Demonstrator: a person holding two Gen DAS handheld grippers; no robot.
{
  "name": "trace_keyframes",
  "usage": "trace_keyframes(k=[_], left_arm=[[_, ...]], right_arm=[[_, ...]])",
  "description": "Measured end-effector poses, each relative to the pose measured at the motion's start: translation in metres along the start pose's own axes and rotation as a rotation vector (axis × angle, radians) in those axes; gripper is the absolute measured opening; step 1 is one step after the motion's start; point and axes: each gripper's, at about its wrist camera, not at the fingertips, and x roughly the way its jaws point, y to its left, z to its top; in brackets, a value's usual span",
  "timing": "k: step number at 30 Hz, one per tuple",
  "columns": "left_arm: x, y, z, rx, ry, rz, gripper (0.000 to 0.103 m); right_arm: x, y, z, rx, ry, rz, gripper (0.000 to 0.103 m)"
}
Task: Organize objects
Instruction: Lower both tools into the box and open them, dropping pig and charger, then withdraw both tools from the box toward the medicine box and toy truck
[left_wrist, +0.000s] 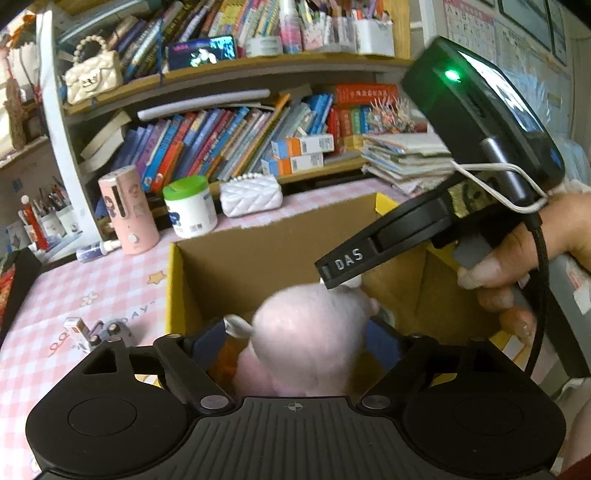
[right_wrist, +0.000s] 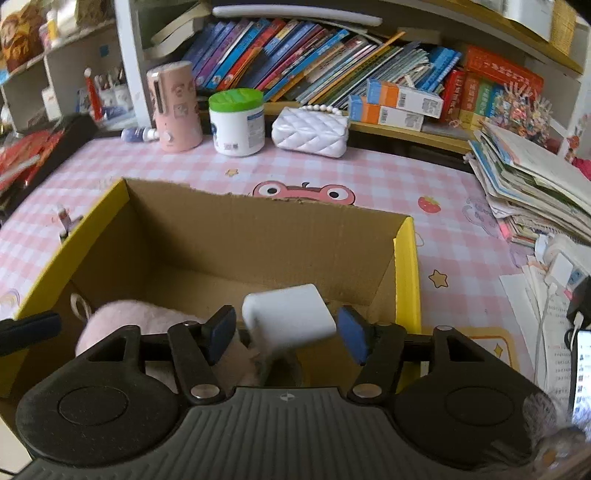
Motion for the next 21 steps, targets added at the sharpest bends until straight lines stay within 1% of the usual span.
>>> trace_keyframes(k=[6,10,13,17,21], left_arm=[[-0.024,0.012,-0.001,-0.044,-0.058,0.011,0.087],[-0.041,0.024,-0.005,-0.08,-0.084,0.02,0.087],[-0.054,0.033,-0.01,-0.103,-0.098,0.027,0.087],[-0.069,0.045,-0.02,-0.128,-0.105,0.026,0.088],[-0.082,0.055,-0.033,-0.131,-0.095,0.022,0.088]], right_arm=[[-0.033,0.0,-0.006,0.046,-0.106,-0.033,0.066],[-0.061,0.0,-0.016,0.082,-0.179,-0.08,0.066],[-0.082,0.002,-0.026,0.106,-0.229,-0.134,0.068],[-0.108,0.005,-0.045,0.144,-0.272,-0.207,0.069],[-0.128,0.013,-0.068,0.201,-0.288,-0.267,0.071]])
